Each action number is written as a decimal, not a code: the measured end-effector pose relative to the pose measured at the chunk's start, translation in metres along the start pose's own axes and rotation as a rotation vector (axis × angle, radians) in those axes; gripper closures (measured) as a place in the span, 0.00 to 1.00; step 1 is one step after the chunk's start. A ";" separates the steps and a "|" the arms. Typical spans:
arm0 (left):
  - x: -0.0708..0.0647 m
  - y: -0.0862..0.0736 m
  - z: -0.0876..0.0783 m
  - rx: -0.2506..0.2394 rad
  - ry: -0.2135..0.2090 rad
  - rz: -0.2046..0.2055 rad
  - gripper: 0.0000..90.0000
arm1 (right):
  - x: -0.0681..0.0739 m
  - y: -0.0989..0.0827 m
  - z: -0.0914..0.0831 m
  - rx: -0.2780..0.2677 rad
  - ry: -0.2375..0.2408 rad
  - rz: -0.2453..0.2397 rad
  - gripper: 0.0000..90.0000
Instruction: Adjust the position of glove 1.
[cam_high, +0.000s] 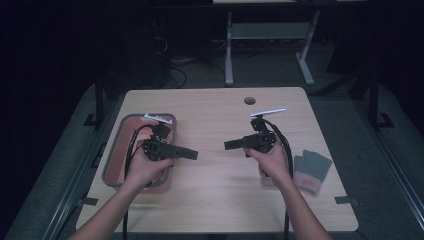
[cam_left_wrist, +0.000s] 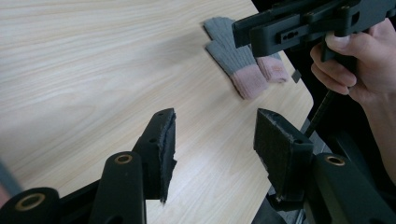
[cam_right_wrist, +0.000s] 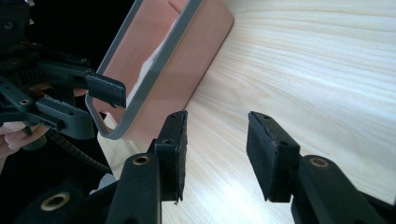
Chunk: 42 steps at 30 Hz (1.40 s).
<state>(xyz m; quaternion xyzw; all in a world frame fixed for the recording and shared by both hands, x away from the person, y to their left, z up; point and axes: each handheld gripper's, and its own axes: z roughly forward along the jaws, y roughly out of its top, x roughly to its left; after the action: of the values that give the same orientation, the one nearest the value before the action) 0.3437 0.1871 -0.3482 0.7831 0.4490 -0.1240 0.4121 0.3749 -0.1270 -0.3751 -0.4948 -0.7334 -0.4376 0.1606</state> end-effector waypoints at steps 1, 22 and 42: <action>-0.001 0.000 0.002 0.001 -0.004 0.000 0.54 | 0.000 0.000 0.000 0.000 0.000 0.000 0.64; -0.026 0.002 0.033 0.016 -0.042 0.046 0.53 | -0.025 -0.024 -0.033 -0.013 -0.064 0.022 0.62; -0.046 0.005 0.067 0.037 -0.084 0.081 0.48 | -0.053 -0.047 -0.073 -0.035 -0.161 0.040 0.60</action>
<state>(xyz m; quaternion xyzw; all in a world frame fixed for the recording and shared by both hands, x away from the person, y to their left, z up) 0.3331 0.1072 -0.3618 0.8022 0.3968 -0.1485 0.4206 0.3441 -0.2224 -0.3923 -0.5457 -0.7261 -0.4060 0.1011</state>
